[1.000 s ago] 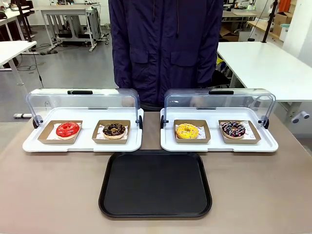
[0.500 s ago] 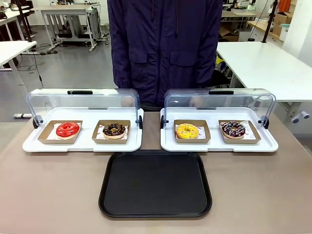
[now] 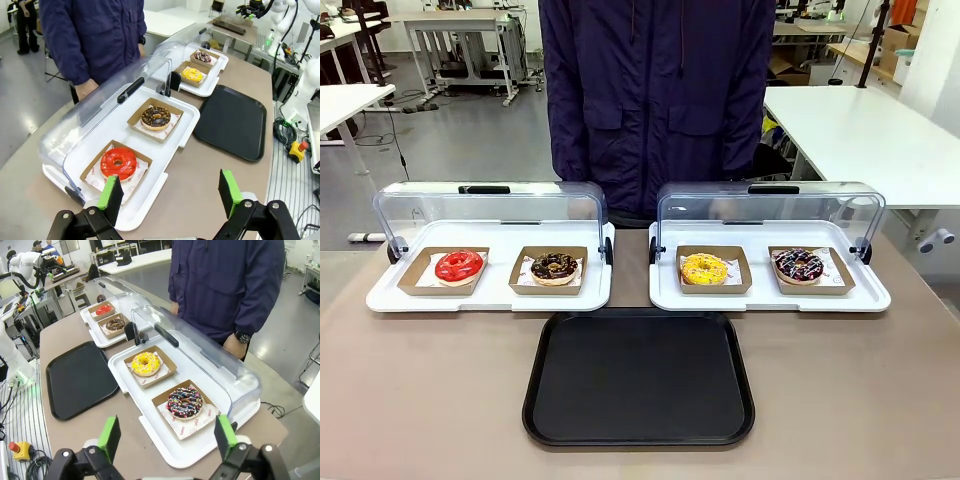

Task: Move the fourth donut from the left to the tray.
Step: Pick up the Paper togo box containing the Donut indicated by the person and place it on the Handle tray.

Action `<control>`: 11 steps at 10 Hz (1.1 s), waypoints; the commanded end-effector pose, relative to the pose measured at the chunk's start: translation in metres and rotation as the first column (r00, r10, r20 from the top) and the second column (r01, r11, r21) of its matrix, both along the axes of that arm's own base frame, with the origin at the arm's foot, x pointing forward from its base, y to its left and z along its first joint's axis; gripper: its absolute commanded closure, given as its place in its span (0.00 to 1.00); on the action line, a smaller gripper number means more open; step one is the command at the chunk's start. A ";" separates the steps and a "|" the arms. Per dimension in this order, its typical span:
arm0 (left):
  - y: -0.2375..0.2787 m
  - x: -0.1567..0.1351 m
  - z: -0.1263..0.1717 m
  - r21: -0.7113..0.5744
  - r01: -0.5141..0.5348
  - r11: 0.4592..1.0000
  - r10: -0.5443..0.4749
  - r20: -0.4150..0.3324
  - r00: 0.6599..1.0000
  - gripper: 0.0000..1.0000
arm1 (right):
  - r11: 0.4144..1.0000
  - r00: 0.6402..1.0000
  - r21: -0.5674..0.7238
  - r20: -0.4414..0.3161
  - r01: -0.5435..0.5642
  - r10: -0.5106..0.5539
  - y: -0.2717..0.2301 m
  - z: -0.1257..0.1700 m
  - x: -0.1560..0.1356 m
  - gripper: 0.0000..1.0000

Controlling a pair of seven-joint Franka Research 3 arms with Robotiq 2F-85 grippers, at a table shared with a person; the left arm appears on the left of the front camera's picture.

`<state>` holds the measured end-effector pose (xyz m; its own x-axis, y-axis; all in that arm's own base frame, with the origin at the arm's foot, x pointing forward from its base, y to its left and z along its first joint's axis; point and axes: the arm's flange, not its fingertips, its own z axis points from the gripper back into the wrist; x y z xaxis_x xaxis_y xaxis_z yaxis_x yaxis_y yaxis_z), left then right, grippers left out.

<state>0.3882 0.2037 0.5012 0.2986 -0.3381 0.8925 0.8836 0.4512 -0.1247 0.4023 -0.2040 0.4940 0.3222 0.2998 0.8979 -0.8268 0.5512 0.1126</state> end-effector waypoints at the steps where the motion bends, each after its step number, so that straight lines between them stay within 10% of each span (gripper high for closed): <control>1: 0.001 0.000 0.002 -0.006 0.006 1.000 -0.006 0.004 1.000 0.00 | 1.000 1.000 0.011 0.016 -0.003 0.003 0.001 0.001 0.002 0.00; 11: 0.001 0.000 0.002 -0.006 0.006 1.000 -0.006 0.004 1.000 0.00 | 1.000 1.000 0.011 0.016 -0.003 0.003 0.001 0.001 0.002 0.00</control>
<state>0.3882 0.2037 0.5012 0.2986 -0.3381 0.8925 0.8836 0.4513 -0.1247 0.4023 -0.2040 0.4940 0.3223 0.2997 0.8979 -0.8269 0.5509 0.1129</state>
